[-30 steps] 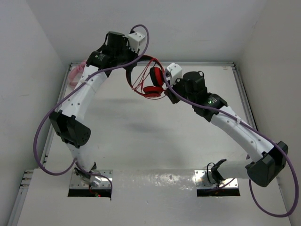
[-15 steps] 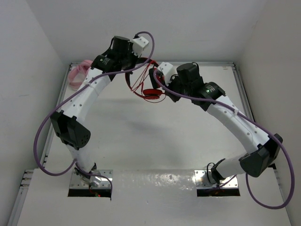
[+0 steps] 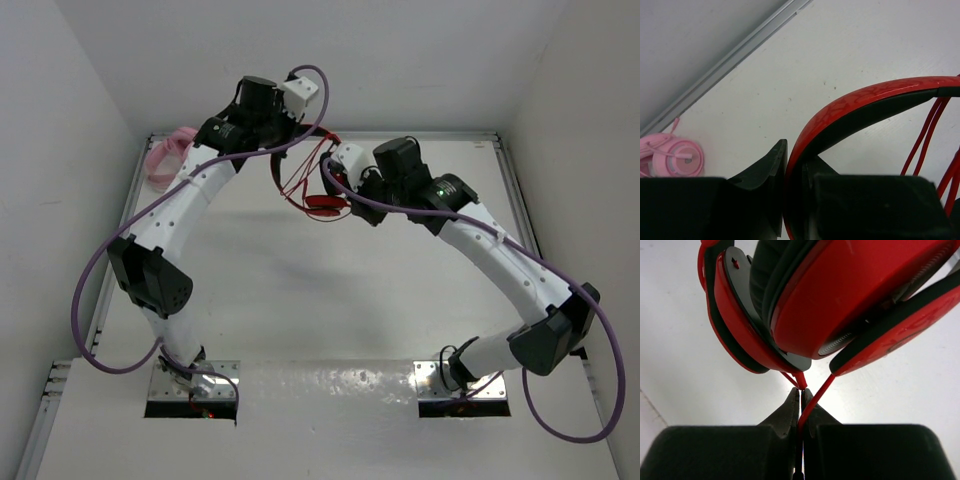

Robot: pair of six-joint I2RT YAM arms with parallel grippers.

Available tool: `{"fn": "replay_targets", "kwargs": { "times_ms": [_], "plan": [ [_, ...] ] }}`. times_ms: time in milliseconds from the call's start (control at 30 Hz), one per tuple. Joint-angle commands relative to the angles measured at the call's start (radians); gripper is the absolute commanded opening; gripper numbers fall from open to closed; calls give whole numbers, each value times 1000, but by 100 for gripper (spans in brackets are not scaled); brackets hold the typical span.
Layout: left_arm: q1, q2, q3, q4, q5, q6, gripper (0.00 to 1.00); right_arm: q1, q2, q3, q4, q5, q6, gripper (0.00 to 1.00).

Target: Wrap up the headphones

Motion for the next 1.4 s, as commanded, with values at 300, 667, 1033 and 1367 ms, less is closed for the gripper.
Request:
{"fn": "replay_targets", "kwargs": {
  "times_ms": [300,667,1033,1367],
  "plan": [
    [32,-29,100,52,21,-87,0,18,2,-58,63,-151,104,0],
    [56,-28,79,35,-29,-69,0,18,2,-23,185,-193,257,0],
    [-97,-64,-314,152,-215,203,0,18,80,149,148,30,274,0],
    [-100,-100,-403,178,-239,286,0,3,108,208,-88,180,159,4]
  ]
}}
